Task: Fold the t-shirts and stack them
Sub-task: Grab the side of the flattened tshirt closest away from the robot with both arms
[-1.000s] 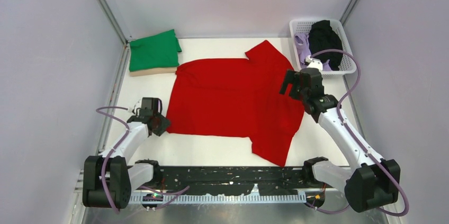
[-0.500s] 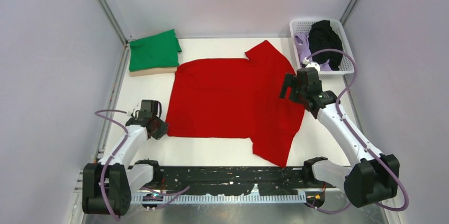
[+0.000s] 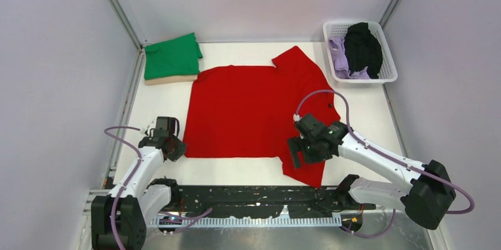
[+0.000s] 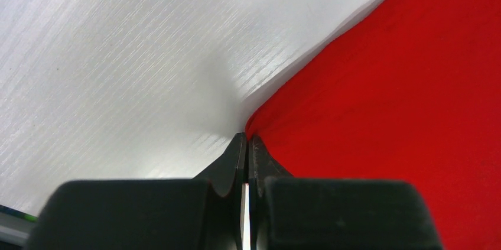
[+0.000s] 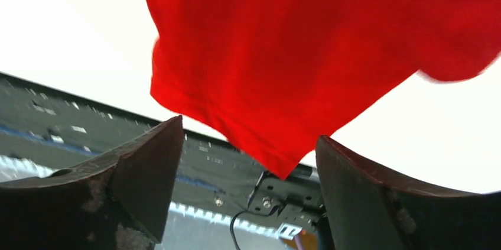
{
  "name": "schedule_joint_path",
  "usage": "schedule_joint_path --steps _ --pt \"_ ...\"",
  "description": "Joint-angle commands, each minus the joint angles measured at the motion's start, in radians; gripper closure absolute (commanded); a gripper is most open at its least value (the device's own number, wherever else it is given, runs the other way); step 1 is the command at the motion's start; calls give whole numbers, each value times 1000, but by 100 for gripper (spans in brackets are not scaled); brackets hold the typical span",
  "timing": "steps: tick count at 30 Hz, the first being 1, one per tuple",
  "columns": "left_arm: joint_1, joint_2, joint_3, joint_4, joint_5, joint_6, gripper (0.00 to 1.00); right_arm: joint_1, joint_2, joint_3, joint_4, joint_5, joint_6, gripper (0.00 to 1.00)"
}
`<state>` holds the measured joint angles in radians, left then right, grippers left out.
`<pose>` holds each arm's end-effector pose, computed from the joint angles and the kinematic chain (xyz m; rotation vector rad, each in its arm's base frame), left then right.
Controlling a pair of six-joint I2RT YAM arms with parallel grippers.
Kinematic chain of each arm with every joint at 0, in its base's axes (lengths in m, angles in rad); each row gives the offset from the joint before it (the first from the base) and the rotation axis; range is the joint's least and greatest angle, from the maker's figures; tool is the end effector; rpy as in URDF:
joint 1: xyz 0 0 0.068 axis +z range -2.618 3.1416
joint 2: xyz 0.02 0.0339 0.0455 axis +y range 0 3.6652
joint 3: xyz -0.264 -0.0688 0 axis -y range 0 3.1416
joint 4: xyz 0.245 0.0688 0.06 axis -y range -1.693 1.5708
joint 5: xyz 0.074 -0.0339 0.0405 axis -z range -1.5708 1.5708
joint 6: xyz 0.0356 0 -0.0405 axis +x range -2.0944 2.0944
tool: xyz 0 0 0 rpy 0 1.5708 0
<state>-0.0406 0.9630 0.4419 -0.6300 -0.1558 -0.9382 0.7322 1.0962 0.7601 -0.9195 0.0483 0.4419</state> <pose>0.1562 -0.0008 0.1606 -1.2111 2.4115 -0.0843 0.1383 0.1220 0.2200 -0.4009 2.8180 0.1933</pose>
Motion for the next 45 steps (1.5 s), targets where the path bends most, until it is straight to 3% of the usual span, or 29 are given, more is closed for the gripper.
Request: schedule_joint_path --steps 1,11,16,20,22,23,25,32,37,45 --pt "4 -48 -33 -13 -8 9 100 44 -27 -102 -35 -127 95 15" --pt "5 -47 -35 -15 7 15 100 68 44 -191 91 -162 114 37" --pt "5 -63 -37 -25 4 16 100 68 109 -200 136 -65 156 47" --pt "5 -77 -34 -40 2 15 100 70 143 -198 140 15 196 63" --pt "4 -84 -32 -56 1 15 100 69 135 -194 125 29 202 74" --pt "4 -88 -30 -65 3 15 100 70 118 -193 118 31 201 87" --pt "4 -102 -30 -84 14 14 100 68 79 -184 86 17 200 94" --pt "4 -233 -51 -204 10 -3 100 119 -30 -184 -48 -87 226 95" --pt "4 -312 -68 -236 49 9 100 157 -90 -187 -53 -114 275 95" --pt "4 -310 -28 -165 136 13 100 128 -89 -85 -40 15 257 95"
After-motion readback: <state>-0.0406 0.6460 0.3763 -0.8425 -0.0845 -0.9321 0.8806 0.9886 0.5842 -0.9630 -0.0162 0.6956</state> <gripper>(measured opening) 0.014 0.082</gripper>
